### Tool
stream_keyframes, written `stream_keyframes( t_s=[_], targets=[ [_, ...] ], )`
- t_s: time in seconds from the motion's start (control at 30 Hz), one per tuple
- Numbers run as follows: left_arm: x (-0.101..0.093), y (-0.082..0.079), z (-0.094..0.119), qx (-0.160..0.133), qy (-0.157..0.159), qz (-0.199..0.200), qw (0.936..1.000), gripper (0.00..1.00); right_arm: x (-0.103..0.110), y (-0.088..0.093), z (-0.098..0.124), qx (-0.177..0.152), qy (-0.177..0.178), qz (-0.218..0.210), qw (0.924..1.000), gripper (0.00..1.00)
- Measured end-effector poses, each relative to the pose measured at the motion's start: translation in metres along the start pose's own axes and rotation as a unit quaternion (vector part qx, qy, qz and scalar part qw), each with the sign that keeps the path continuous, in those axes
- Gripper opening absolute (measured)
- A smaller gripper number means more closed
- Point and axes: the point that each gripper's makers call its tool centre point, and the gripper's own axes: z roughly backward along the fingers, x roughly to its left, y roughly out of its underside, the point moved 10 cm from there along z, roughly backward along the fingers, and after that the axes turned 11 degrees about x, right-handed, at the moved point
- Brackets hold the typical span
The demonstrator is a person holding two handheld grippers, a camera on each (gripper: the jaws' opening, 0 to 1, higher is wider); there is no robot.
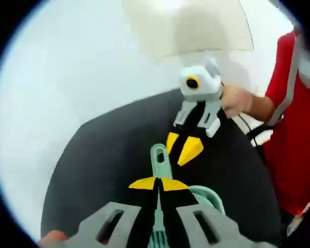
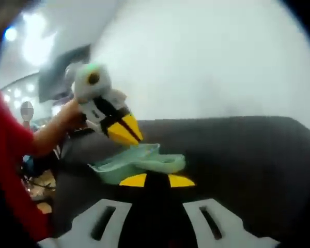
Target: Pick up the broom and sweep the trash on the tabletop into the dustpan.
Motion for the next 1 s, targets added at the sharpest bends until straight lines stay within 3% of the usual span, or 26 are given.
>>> stream_keyframes(
  t_s=[0.1,0.2,0.33,0.57,0.67,0.73,0.87,1.0],
  targets=[
    [0.000,0.012,0.018,-0.028,-0.029,0.034,0.9986,0.00,-0.003,0.002,0.003,-0.009,0.006,-0.026,0.9996,0.23],
    [-0.006,0.034,0.038,-0.055,-0.043,0.073,0.9949,0.01,-0.005,0.003,0.006,-0.023,0.009,-0.039,0.9989,0.27],
    [-0.014,0.060,0.052,-0.066,-0.054,0.110,0.9903,0.03,-0.005,0.003,0.009,-0.036,0.017,-0.047,0.9981,0.29],
    [-0.032,0.100,0.076,-0.110,-0.077,0.152,0.9792,0.06,-0.010,0.005,0.013,-0.052,0.024,-0.066,0.9962,0.33],
    [-0.039,0.113,0.084,-0.129,-0.084,0.164,0.9745,0.09,-0.017,0.005,0.020,-0.084,0.036,-0.095,0.9913,0.37],
    [-0.043,0.125,0.090,-0.137,-0.089,0.177,0.9705,0.09,-0.019,0.005,0.024,-0.101,0.033,-0.105,0.9887,0.37],
    [-0.050,0.152,0.103,-0.163,-0.113,0.223,0.9542,0.11,-0.020,0.003,0.028,-0.129,0.039,-0.113,0.9844,0.37],
    [-0.058,0.169,0.114,-0.192,-0.129,0.235,0.9441,0.12,-0.017,-0.007,0.037,-0.188,0.036,-0.095,0.9769,0.37]
  ],
)
